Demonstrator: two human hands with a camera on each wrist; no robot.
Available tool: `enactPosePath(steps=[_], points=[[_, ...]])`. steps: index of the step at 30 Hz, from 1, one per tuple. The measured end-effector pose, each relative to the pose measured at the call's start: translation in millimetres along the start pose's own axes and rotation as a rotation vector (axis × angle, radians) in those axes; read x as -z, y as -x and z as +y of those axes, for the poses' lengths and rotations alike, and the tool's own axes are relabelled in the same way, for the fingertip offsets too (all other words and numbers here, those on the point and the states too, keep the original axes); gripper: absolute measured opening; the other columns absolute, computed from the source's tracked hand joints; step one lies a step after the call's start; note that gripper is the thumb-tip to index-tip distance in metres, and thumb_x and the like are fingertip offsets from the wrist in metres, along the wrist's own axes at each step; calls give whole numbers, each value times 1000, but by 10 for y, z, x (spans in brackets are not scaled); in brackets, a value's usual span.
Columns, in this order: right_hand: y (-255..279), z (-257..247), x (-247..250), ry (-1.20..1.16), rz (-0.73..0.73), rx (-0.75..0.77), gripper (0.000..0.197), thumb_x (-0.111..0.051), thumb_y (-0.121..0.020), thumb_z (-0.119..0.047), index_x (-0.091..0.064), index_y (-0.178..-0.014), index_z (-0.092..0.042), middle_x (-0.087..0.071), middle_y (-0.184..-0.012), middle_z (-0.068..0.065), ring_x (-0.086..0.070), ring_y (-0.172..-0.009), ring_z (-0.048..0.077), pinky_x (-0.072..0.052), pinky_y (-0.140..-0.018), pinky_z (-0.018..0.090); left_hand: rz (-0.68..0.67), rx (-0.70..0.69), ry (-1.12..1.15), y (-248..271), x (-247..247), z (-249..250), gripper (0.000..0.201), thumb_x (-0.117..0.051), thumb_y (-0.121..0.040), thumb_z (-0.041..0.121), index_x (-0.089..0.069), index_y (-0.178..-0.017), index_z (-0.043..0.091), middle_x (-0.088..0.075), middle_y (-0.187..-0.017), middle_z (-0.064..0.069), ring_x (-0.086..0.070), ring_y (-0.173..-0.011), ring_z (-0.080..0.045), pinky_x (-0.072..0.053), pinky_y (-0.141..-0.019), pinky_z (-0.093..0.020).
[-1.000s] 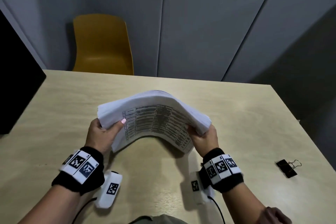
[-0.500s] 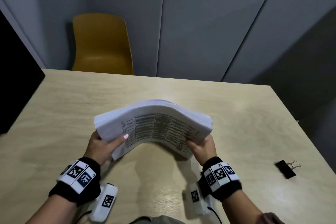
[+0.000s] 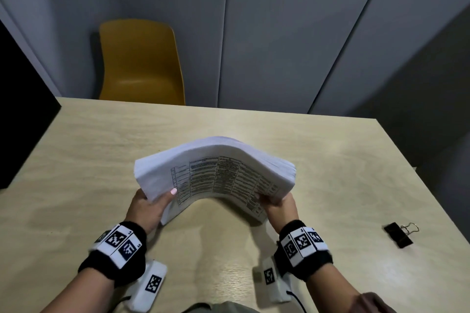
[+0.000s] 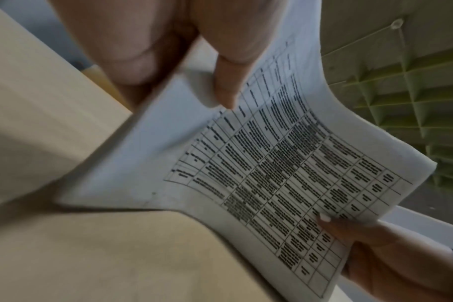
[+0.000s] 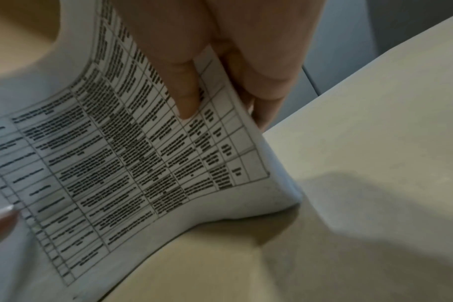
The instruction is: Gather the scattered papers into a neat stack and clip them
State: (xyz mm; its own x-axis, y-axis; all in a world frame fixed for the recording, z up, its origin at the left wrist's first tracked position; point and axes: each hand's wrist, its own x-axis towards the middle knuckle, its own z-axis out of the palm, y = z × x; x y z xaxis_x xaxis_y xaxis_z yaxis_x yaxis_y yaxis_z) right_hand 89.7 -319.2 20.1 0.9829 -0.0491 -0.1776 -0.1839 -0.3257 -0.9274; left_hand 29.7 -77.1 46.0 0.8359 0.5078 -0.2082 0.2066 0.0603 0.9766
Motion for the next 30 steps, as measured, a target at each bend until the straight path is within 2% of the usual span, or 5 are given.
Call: enactPosePath(steps=[4, 12, 18, 23, 30], points=[[9, -12, 8, -48, 52, 43, 19, -67, -80, 0, -67, -94, -11, -67, -88, 9, -63, -86, 24, -54, -81, 39, 13, -73, 6, 17, -45, 35, 29, -65, -80, -3, -58, -107, 6, -62, -101, -7, -62, -66, 0, -46, -60, -5], [74, -105, 18, 51, 79, 23, 16, -66, -80, -2, -67, -96, -4, -65, -84, 6, -63, -84, 24, -51, -75, 32, -24, -60, -89, -59, 21, -48, 8, -65, -83, 7, -64, -78, 13, -69, -74, 7, -67, -81, -20, -48, -79, -27], [-55, -322, 10, -230, 277, -26, 116, -88, -55, -19, -15, -145, -26, -36, -143, 10, -39, -131, 26, -34, -109, 45, -73, -26, 260, -35, -31, -52, 14, -73, -76, 8, -65, -86, 14, -74, -72, 9, -69, -74, -17, -55, -78, -34], [56, -583, -85, -1003, -198, -427, 26, -66, -70, -1, -60, -95, 1, -68, -85, 14, -68, -71, 26, -59, -69, 41, -256, 101, 536, 54, -144, -93, 96, -94, -30, 39, -61, -115, 8, -72, -107, -7, -69, -97, -21, -57, -81, -36], [-20, -606, 247, -652, -124, 44, 13, -64, -76, 8, -59, -78, -4, -67, -58, -1, -61, -56, 17, -53, -52, 26, -371, 31, 531, -218, 442, 190, 22, -69, -75, 19, -73, -96, 26, -76, -85, -4, -72, -71, -14, -58, -63, -25]])
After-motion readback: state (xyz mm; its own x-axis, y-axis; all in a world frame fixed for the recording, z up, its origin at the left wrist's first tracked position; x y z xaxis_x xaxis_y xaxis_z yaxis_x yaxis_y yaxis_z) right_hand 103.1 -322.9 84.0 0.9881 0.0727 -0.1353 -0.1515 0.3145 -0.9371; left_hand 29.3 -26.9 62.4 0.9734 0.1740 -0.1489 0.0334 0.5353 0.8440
